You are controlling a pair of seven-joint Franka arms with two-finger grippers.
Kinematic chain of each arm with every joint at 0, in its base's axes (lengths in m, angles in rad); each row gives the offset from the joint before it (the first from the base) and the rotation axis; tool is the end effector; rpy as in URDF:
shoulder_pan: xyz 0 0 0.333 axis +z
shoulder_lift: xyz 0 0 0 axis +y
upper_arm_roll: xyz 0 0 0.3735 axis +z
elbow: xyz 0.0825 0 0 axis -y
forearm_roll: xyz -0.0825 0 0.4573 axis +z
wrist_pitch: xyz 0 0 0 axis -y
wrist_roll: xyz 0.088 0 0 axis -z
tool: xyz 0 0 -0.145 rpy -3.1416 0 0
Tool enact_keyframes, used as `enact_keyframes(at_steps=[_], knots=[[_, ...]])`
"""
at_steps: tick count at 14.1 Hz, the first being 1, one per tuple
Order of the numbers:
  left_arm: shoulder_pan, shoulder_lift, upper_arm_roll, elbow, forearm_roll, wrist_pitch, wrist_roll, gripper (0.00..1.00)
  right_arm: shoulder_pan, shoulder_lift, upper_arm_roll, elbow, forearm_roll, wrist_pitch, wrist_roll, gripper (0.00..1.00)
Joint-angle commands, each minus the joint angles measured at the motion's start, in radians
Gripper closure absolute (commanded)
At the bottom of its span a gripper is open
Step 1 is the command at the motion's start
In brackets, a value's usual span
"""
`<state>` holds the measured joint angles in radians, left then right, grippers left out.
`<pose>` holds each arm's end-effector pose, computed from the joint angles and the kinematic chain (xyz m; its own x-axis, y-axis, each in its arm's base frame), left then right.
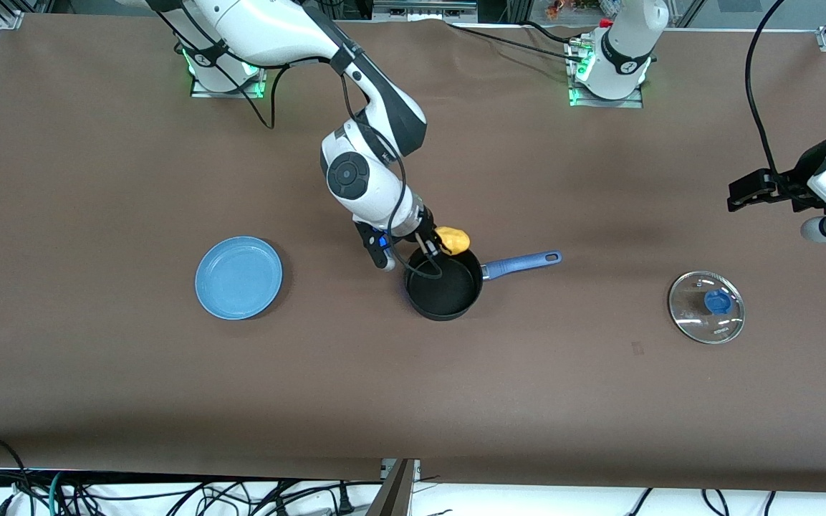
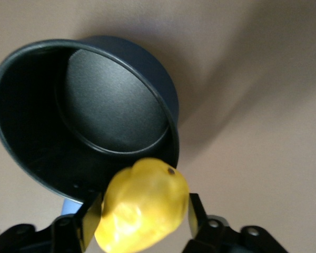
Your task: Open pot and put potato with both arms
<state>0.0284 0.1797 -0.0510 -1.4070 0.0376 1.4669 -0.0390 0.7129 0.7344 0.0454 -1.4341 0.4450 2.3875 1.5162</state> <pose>0.6765 -0.0065 0.6067 0.9928 0.0202 -0.1180 0.0164 -0.9993 -0.0331 0.6158 0.5939 0.2471 0.4764 -0.7955 -0.3745 -0.8787 -0.4461 -0.1701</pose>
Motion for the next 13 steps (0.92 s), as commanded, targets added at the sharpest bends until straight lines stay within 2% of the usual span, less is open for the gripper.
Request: enact_keyframes(at_steps=[1, 4, 7, 9, 10, 11, 13], knots=[[0.010, 0.000, -0.015, 0.003, 0.019, -0.011, -0.002, 0.00, -0.007, 0.002, -0.005, 0.032, 0.008, -0.013, 0.009, 0.04], [-0.002, 0.029, -0.016, 0.057, 0.019, -0.014, -0.006, 0.00, -0.009, -0.001, -0.010, 0.040, 0.008, -0.016, 0.007, 0.04], [0.013, 0.030, -0.010, 0.057, -0.008, -0.022, -0.004, 0.00, -0.029, -0.009, -0.039, 0.102, -0.011, -0.128, -0.004, 0.01], [0.013, 0.030, -0.010, 0.057, -0.008, -0.022, -0.004, 0.00, -0.030, -0.073, -0.062, 0.083, -0.096, -0.197, -0.093, 0.01], [0.013, 0.032, -0.009, 0.057, -0.008, -0.022, -0.004, 0.00, -0.032, -0.113, -0.077, 0.051, -0.107, -0.252, -0.164, 0.01], [0.013, 0.037, -0.009, 0.057, -0.008, -0.022, -0.002, 0.00, -0.032, -0.153, -0.132, 0.026, -0.107, -0.311, -0.238, 0.01], [0.015, 0.037, -0.009, 0.057, -0.008, -0.022, -0.002, 0.00, -0.032, -0.217, -0.192, 0.020, -0.108, -0.422, -0.364, 0.01]])
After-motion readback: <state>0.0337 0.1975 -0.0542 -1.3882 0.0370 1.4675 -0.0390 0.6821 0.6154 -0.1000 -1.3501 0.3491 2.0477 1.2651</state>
